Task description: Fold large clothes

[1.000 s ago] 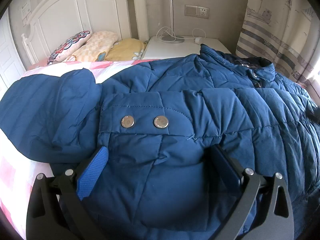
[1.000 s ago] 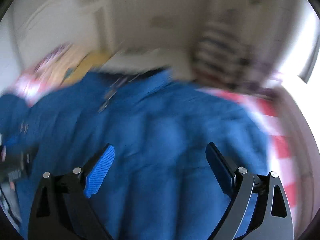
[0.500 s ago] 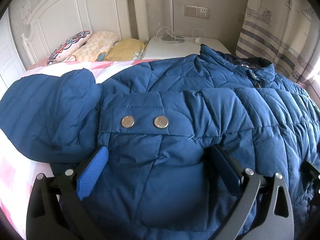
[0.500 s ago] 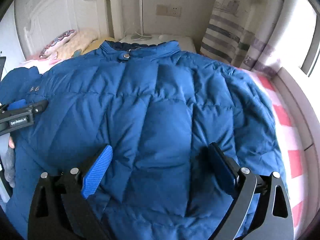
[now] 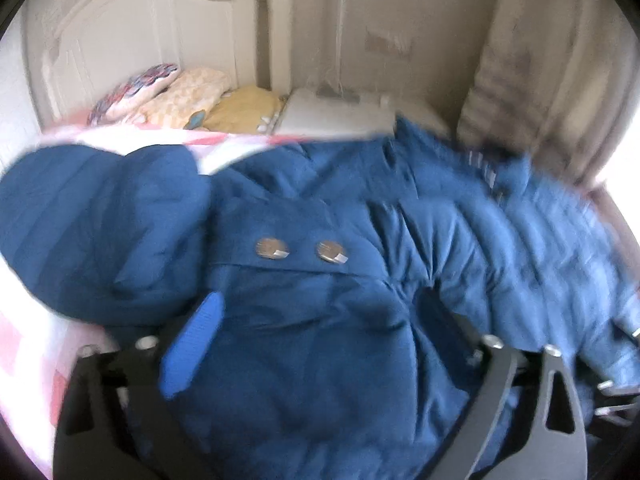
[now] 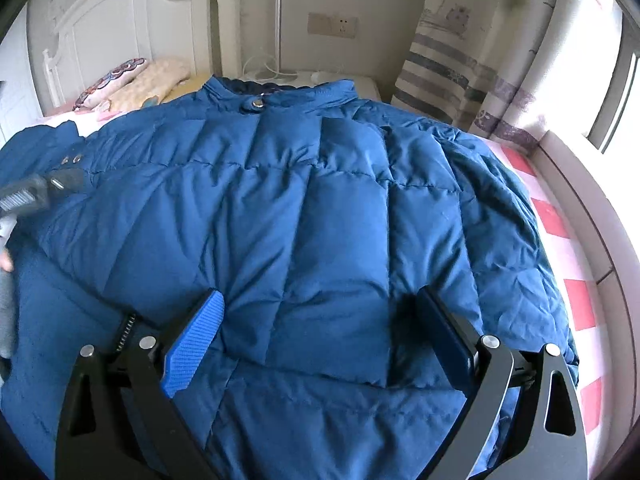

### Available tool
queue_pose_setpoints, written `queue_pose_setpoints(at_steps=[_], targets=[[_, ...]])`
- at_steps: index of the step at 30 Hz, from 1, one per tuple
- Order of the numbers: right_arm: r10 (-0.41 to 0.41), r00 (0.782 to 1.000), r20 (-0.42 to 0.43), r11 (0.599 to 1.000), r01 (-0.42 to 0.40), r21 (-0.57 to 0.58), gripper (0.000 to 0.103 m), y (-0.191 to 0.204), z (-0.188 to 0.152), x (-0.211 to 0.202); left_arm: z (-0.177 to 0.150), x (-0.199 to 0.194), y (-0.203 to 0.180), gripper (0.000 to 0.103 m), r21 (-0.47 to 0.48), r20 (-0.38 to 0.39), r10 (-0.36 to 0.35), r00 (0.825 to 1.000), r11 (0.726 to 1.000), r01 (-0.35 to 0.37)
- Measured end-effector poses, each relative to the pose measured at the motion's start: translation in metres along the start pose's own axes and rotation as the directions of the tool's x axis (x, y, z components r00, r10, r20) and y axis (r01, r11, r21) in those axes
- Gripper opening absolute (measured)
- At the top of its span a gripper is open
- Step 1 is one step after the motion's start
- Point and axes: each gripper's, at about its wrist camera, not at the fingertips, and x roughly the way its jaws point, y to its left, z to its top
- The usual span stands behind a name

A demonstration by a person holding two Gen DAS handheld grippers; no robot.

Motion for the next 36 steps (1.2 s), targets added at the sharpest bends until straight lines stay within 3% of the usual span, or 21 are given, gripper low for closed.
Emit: queue_pose_setpoints(at_steps=[2,3,5,8,9,11,14,16,19,20,21,22,23,24,26,27,29,30,32,33,36], targets=[[0.001,1.000,0.000,1.000,-0.001,0.000,0.092,0.000,0.000,0.000,0.006,-0.025,0.044,0.093,-0.157,0.067,-0.039,0.997,0.986,0.049],[-0.001,1.000,0.000,1.000,0.001,-0.001,0.092,0.000,0.000,0.000,0.010,-0.036,0.071,0.093,-0.243,0.096,-0.066,0.993,0.966,0.087],[0.003,1.000,0.004,1.000,-0.002,-0.009,0.092,0.000,0.000,0.000,0.017,-0.051,0.139,0.093,-0.413,0.142,-0.088,0.986,0.900,0.140],[0.003,1.000,0.004,1.000,-0.003,-0.009,0.092,0.000,0.000,0.000,0.022,-0.063,0.225,0.092,-0.562,0.155,-0.001,0.988,0.822,0.089],[0.002,1.000,0.004,1.000,-0.002,-0.010,0.092,0.000,0.000,0.000,0.023,-0.066,0.243,0.091,-0.588,0.157,0.027,0.987,0.806,0.071],[0.003,1.000,0.004,1.000,-0.003,-0.010,0.092,0.000,0.000,0.000,0.021,-0.071,0.297,0.091,-0.666,0.144,0.103,0.984,0.746,0.020],[0.004,1.000,0.003,1.000,-0.004,-0.008,0.092,0.000,0.000,0.000,0.017,-0.066,0.353,0.091,-0.736,0.115,0.111,0.987,0.676,0.010],[0.004,1.000,0.003,1.000,-0.004,-0.008,0.092,0.000,0.000,0.000,0.019,-0.062,0.378,0.091,-0.751,0.131,0.094,0.987,0.659,0.037],[0.005,1.000,0.003,1.000,-0.005,-0.008,0.092,0.000,0.000,0.000,0.035,-0.054,0.398,0.091,-0.751,0.137,0.056,0.989,0.657,0.067],[0.006,1.000,0.002,1.000,-0.006,-0.007,0.092,0.000,0.000,0.000,0.040,-0.051,0.404,0.091,-0.762,0.144,0.039,0.989,0.641,0.085],[0.006,1.000,0.003,1.000,-0.006,-0.007,0.092,0.000,0.000,0.000,0.042,-0.050,0.410,0.085,-0.776,0.153,0.029,0.988,0.623,0.101],[0.005,1.000,0.004,1.000,-0.005,-0.007,0.092,0.000,0.000,0.000,0.046,-0.048,0.415,0.062,-0.790,0.177,0.007,0.984,0.597,0.138],[0.004,1.000,0.004,1.000,-0.004,-0.008,0.092,0.000,0.000,0.000,0.047,-0.047,0.416,0.045,-0.801,0.188,-0.011,0.982,0.577,0.160],[0.004,1.000,0.004,1.000,-0.004,-0.008,0.092,0.000,0.000,0.000,0.047,-0.047,0.414,0.008,-0.813,0.181,-0.003,0.983,0.562,0.152],[0.005,1.000,0.004,1.000,-0.005,-0.008,0.092,-0.001,0.000,0.000,0.047,-0.060,0.392,0.006,-0.803,0.220,0.043,0.975,0.576,0.156],[0.007,1.000,0.005,1.000,-0.006,-0.007,0.092,-0.001,0.000,0.000,0.051,-0.074,0.370,0.005,-0.770,0.257,0.080,0.963,0.619,0.154],[0.004,1.000,0.004,1.000,-0.004,-0.008,0.092,0.000,0.000,0.000,0.061,-0.091,0.328,0.005,-0.700,0.309,0.085,0.947,0.694,0.167],[0.004,1.000,0.006,1.000,-0.004,-0.008,0.092,0.000,0.000,0.000,0.066,-0.103,0.295,0.005,-0.635,0.353,0.045,0.935,0.746,0.203],[0.009,1.000,0.013,1.000,-0.009,-0.002,0.092,-0.001,0.000,-0.001,0.071,-0.117,0.243,0.005,-0.519,0.401,-0.044,0.915,0.812,0.267],[0.012,1.000,0.021,1.000,-0.012,0.006,0.092,-0.003,0.000,-0.002,0.074,-0.124,0.204,0.005,-0.426,0.417,-0.134,0.899,0.845,0.323],[0.021,0.997,0.079,0.995,-0.028,0.094,0.092,-0.017,-0.002,-0.013,0.073,-0.122,0.119,0.005,-0.248,0.375,-0.321,0.870,0.869,0.428]])
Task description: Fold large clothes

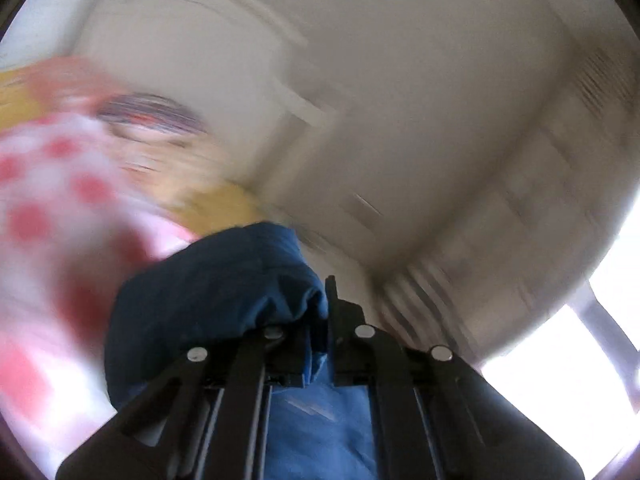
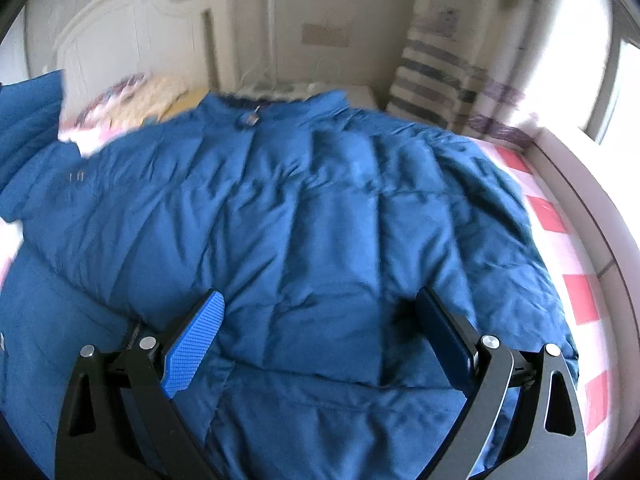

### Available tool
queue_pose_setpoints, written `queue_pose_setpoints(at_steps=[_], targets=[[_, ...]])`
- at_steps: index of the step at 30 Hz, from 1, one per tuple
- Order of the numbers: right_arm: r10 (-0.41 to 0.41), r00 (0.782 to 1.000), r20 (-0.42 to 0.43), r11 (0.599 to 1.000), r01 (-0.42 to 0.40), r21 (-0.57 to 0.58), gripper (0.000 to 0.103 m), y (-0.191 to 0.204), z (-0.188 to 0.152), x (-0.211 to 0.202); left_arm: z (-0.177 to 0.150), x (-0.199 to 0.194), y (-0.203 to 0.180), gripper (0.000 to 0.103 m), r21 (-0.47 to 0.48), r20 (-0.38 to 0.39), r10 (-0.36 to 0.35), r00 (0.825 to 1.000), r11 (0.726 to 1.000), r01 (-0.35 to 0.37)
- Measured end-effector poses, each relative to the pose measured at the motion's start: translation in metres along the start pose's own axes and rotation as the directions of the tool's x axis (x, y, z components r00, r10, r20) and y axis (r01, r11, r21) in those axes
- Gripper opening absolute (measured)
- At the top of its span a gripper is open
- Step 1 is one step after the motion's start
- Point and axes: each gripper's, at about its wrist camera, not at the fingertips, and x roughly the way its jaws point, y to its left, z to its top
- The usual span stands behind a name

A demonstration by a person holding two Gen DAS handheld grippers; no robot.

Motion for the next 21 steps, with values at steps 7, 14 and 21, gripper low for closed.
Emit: queue_pose_setpoints(at_steps=[7,14,21], targets=[[0.066,0.995,0.074,0.979,-0.079,0.189,0.092,-0.032,-0.002,-0.010,-0.145,0.116,-0.107,0.022,0.291,-0.369,0.070,0.927,0.956,0.044],[0.082,0.993,0.084,0.977,-0.097,0.191,0.092,-0.033,-0.002,-0.012,-0.201,0.135,-0.130,0.086,0.525,-0.448,0.185,0.875,0.846,0.090],[0.086,0.992,0.089,0.976,-0.101,0.190,0.092,-0.035,-0.003,-0.012,-0.142,0.015,-0.125,0.100,0.501,-0.131,0.097,0.987,0.865,-0.019]])
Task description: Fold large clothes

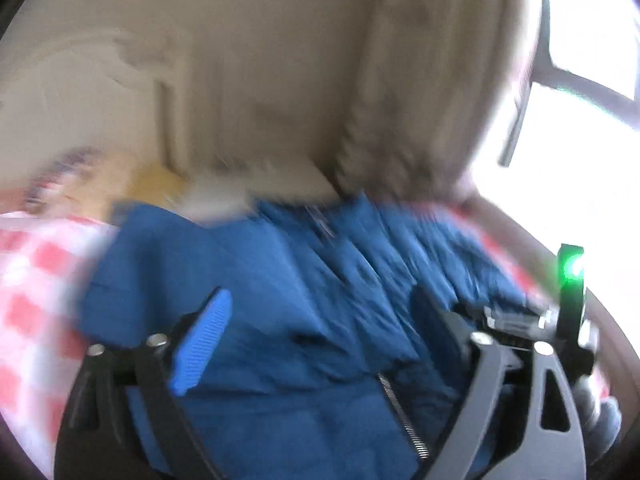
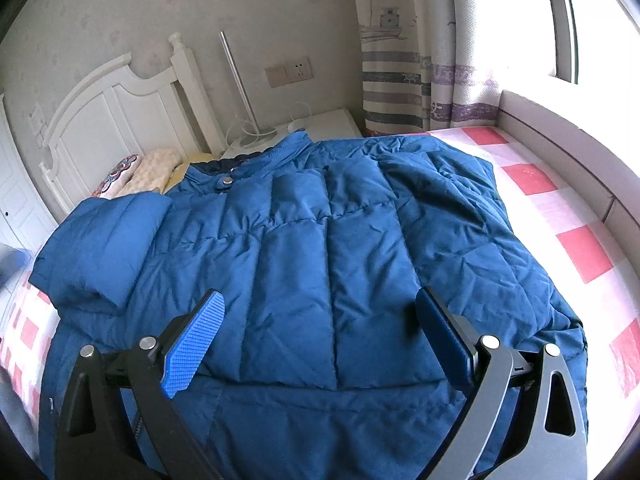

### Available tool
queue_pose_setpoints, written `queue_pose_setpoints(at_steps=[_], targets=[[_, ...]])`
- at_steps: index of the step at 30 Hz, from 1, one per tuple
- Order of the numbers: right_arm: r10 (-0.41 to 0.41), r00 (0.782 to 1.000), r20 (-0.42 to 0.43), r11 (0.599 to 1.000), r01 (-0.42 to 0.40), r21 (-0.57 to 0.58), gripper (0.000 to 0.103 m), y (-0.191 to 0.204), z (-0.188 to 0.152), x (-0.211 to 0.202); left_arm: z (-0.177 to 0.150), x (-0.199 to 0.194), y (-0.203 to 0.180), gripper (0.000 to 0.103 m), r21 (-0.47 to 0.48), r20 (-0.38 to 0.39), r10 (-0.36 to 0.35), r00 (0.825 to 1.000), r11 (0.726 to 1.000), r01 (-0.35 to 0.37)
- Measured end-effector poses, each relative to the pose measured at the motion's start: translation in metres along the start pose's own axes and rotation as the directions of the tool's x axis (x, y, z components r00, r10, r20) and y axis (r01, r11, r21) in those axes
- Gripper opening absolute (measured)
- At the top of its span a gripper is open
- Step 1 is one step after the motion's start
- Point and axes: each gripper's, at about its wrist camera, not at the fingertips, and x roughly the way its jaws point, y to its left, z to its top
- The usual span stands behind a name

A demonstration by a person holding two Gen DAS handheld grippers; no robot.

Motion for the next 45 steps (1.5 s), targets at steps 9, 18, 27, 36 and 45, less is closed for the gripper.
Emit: queue_pose_setpoints(at_steps=[9,18,27,36,45], targets=[[-0.003,1.000,-0.003,1.000,0.003,0.000,0.092,0.001,0.000,0.000,-0.028,-0.007,0.140,0.095,-0.310,-0.227,0.334,0.915,0.866,-0.393],[-0.007,1.000,-0.020,1.000,0.006,-0.009,0.092,0.003,0.000,0.004,-0.052,0.067,0.121,0.097,-0.104,-0.340,0.479,0.809,0.836,-0.538],[-0.029,1.000,0.007,0.969,0.030,-0.247,0.092,0.068,0.002,-0.002,-0.064,0.066,0.136,0.100,-0.148,-0.349,0.445,0.825,0.843,-0.517],[0.078,0.996,-0.054,0.740,-0.094,-0.666,0.083,0.217,-0.005,0.032,-0.066,0.052,0.143,0.099,-0.203,-0.332,0.475,0.815,0.808,-0.554],[0.129,0.984,-0.121,0.680,-0.176,-0.711,0.078,0.249,-0.003,0.052,-0.066,0.040,0.143,0.099,-0.246,-0.276,0.461,0.843,0.814,-0.526]])
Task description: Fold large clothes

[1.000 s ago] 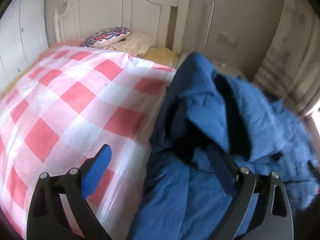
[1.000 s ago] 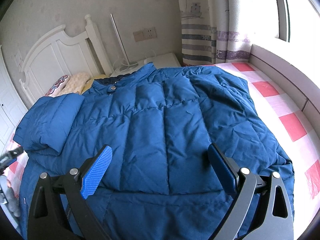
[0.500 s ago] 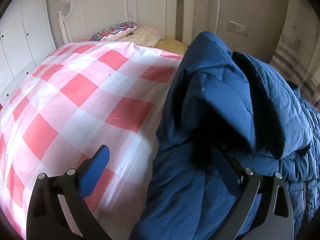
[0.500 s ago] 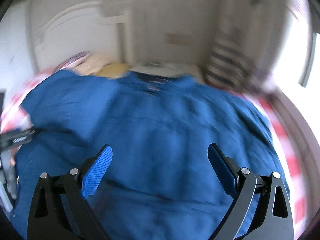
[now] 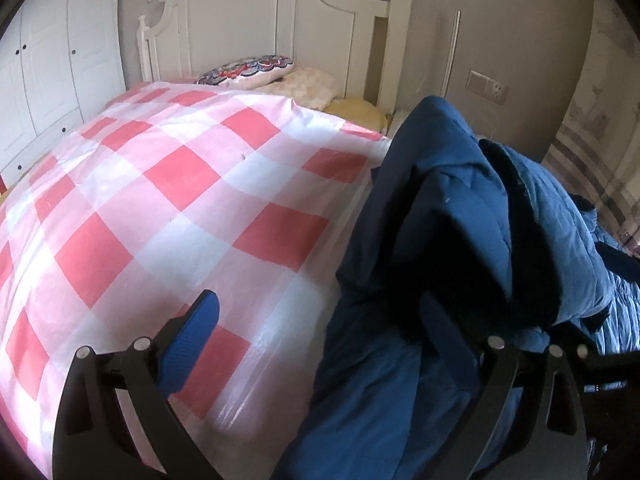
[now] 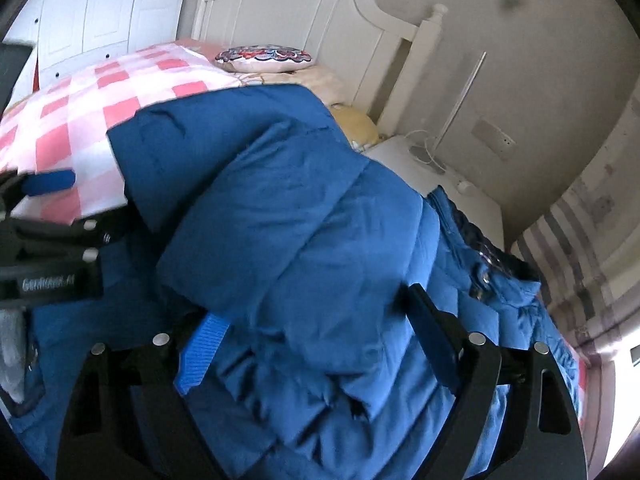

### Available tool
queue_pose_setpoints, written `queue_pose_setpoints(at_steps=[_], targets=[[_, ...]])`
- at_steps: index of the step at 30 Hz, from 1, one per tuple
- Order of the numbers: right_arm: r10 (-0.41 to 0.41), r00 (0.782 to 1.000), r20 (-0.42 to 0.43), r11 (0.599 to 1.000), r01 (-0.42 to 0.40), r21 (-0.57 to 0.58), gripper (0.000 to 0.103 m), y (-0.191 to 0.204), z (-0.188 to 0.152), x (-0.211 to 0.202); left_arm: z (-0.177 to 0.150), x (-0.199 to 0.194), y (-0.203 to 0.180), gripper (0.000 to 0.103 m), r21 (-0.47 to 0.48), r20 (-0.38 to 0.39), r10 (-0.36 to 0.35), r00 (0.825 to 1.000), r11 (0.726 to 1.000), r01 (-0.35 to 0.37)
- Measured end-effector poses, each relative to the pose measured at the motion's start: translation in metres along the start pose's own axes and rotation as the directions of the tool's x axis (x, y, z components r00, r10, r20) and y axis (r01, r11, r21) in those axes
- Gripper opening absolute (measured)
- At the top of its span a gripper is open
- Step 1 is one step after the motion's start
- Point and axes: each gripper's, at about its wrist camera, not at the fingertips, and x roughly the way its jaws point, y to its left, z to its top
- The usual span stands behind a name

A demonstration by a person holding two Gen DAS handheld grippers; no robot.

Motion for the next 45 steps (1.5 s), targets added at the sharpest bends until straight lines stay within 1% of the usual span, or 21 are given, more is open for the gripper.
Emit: queue_pose_setpoints(at_steps=[4,6,9,10,13,15,16,17,19,21,23,24,27,29,30,33,34,37,40,42,45], targets=[[0.107,0.988,0.112,0.987,-0.119,0.109,0.041,-0.020,-0.002,-0.015,-0.001,-0.011,0.006,0.099,-0.034,0.062,-0.005,0.998,0.999,0.007],[0.145,0.968,0.205,0.955,-0.191,0.227,0.031,-0.041,-0.004,-0.036,-0.001,-0.027,0.012,0.099,-0.067,0.151,0.004,0.989,0.998,0.007],[0.136,0.908,0.395,0.864,-0.304,0.402,0.027,-0.083,-0.018,-0.085,-0.002,-0.046,0.023,0.099,-0.129,0.261,0.039,0.964,0.992,-0.005],[0.114,0.878,0.465,0.815,-0.350,0.462,0.027,-0.103,-0.029,-0.106,-0.001,-0.048,0.026,0.099,-0.146,0.272,0.044,0.961,0.989,-0.004],[0.052,0.831,0.554,0.689,-0.431,0.582,0.027,-0.149,-0.067,-0.139,0.001,-0.047,0.035,0.099,-0.186,0.264,0.048,0.963,0.982,0.003],[0.029,0.855,0.518,0.624,-0.421,0.659,0.028,-0.171,-0.093,-0.138,0.003,-0.043,0.036,0.099,-0.188,0.242,0.045,0.969,0.982,0.001],[0.006,0.891,0.454,0.589,-0.370,0.719,0.028,-0.180,-0.112,-0.130,0.003,-0.041,0.035,0.099,-0.182,0.230,0.048,0.972,0.983,-0.005],[0.003,0.909,0.417,0.563,-0.346,0.751,0.028,-0.187,-0.125,-0.123,0.004,-0.040,0.033,0.099,-0.176,0.226,0.050,0.973,0.984,-0.010],[0.020,0.946,0.325,0.459,-0.297,0.837,0.028,-0.195,-0.164,-0.100,0.003,-0.040,0.031,0.099,-0.165,0.228,0.055,0.972,0.986,-0.017],[0.054,0.960,0.276,0.379,-0.276,0.883,0.029,-0.197,-0.187,-0.084,0.002,-0.040,0.029,0.099,-0.158,0.231,0.062,0.971,0.987,-0.025],[0.078,0.949,0.307,0.306,-0.316,0.898,0.033,-0.197,-0.204,-0.076,0.002,-0.038,0.028,0.099,-0.155,0.225,0.067,0.972,0.987,-0.032],[0.070,0.947,0.312,0.302,-0.318,0.899,0.035,-0.198,-0.204,-0.078,0.002,-0.038,0.028,0.099,-0.156,0.220,0.070,0.973,0.987,-0.036],[0.033,0.943,0.330,0.319,-0.323,0.891,0.070,-0.202,-0.197,-0.085,0.003,-0.034,0.030,0.099,-0.159,0.211,0.073,0.975,0.986,-0.039],[0.017,0.943,0.333,0.328,-0.320,0.889,0.076,-0.202,-0.193,-0.086,0.003,-0.033,0.029,0.100,-0.157,0.204,0.076,0.976,0.987,-0.044],[0.015,0.945,0.326,0.331,-0.313,0.890,0.074,-0.203,-0.193,-0.085,0.003,-0.032,0.028,0.100,-0.153,0.200,0.077,0.977,0.987,-0.046],[-0.003,0.953,0.303,0.315,-0.286,0.905,0.035,-0.207,-0.200,-0.082,0.003,-0.029,0.027,0.100,-0.148,0.192,0.080,0.978,0.988,-0.052],[-0.014,0.946,0.325,0.324,-0.303,0.896,0.029,-0.205,-0.199,-0.088,0.003,-0.029,0.027,0.100,-0.147,0.191,0.080,0.978,0.988,-0.052],[-0.065,0.927,0.369,0.432,-0.307,0.848,0.026,-0.188,-0.192,-0.124,0.002,-0.028,0.028,0.100,-0.148,0.187,0.078,0.979,0.988,-0.050],[-0.100,0.912,0.397,0.494,-0.301,0.816,0.024,-0.175,-0.184,-0.152,0.002,-0.027,0.028,0.100,-0.150,0.183,0.078,0.980,0.987,-0.051],[-0.091,0.919,0.383,0.477,-0.298,0.827,0.024,-0.175,-0.190,-0.153,0.002,-0.027,0.029,0.100,-0.152,0.181,0.077,0.980,0.987,-0.049],[-0.065,0.960,0.272,0.420,-0.221,0.880,0.024,-0.180,-0.211,-0.133,0.002,-0.027,0.029,0.100,-0.156,0.177,0.075,0.981,0.987,-0.048]])
